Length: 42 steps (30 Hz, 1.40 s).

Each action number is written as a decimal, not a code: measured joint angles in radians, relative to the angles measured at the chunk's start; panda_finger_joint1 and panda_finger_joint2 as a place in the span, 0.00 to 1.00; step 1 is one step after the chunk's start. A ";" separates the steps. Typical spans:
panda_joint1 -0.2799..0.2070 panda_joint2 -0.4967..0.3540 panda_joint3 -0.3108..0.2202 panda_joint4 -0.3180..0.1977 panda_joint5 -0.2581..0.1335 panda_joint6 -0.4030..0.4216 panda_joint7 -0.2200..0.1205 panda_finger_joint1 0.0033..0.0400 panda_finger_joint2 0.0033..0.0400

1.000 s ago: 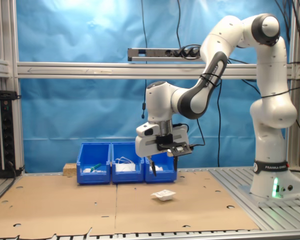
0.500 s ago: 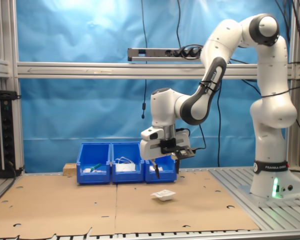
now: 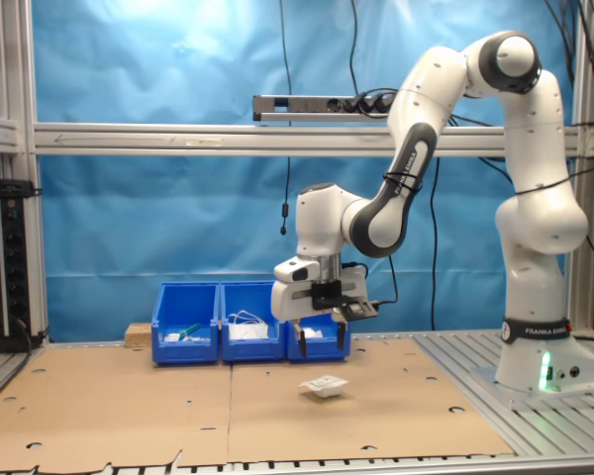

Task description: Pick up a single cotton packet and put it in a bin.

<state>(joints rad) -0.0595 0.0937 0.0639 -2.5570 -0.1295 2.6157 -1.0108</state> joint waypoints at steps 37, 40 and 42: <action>-0.001 0.163 -0.057 0.000 0.000 0.160 -0.141 1.00 1.00; -0.001 0.171 -0.059 0.000 0.000 0.171 -0.145 1.00 1.00; -0.001 0.176 -0.060 0.000 0.000 0.178 -0.147 1.00 1.00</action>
<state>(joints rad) -0.0600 0.2700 0.0043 -2.5569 -0.1294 2.7938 -1.1574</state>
